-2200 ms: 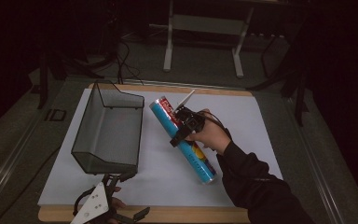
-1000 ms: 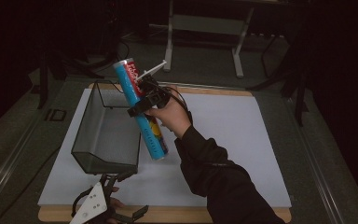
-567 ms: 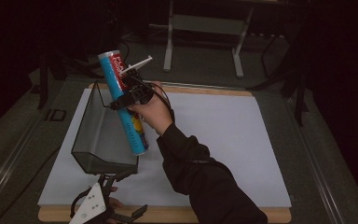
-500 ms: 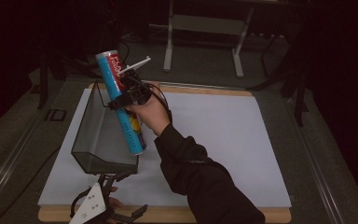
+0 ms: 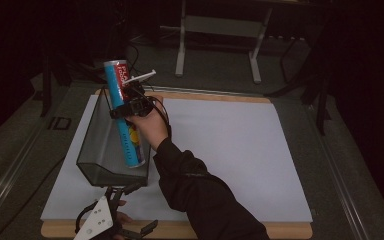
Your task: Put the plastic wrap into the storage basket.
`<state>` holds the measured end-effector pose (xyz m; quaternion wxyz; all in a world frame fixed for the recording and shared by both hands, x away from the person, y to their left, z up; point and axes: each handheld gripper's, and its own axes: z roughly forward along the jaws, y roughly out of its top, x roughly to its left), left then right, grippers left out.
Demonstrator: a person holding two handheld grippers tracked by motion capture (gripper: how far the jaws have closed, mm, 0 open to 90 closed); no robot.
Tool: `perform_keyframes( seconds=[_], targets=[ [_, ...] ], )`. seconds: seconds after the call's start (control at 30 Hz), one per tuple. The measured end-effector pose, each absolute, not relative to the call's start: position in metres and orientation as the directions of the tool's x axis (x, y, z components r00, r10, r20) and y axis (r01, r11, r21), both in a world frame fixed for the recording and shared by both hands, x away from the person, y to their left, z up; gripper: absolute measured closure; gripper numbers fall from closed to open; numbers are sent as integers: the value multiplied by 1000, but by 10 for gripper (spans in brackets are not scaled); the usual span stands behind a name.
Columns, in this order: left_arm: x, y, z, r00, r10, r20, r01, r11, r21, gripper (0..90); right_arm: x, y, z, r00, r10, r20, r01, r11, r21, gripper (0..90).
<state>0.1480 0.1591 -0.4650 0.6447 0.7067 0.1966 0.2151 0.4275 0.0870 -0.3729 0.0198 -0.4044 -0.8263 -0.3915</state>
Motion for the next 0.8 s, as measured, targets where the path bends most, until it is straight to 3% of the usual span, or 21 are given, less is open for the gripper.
perform_keyframes(
  seconds=[0.37,0.8],
  targets=[
    [148,158,-465,832,552,53,1,-96,995,21,424,89,-407,-586,723,365,769,353,533,319],
    [148,159,-465,837,545,54,0,-98,995,21,431,94,-427,-493,813,309,782,259,566,317]
  ],
)
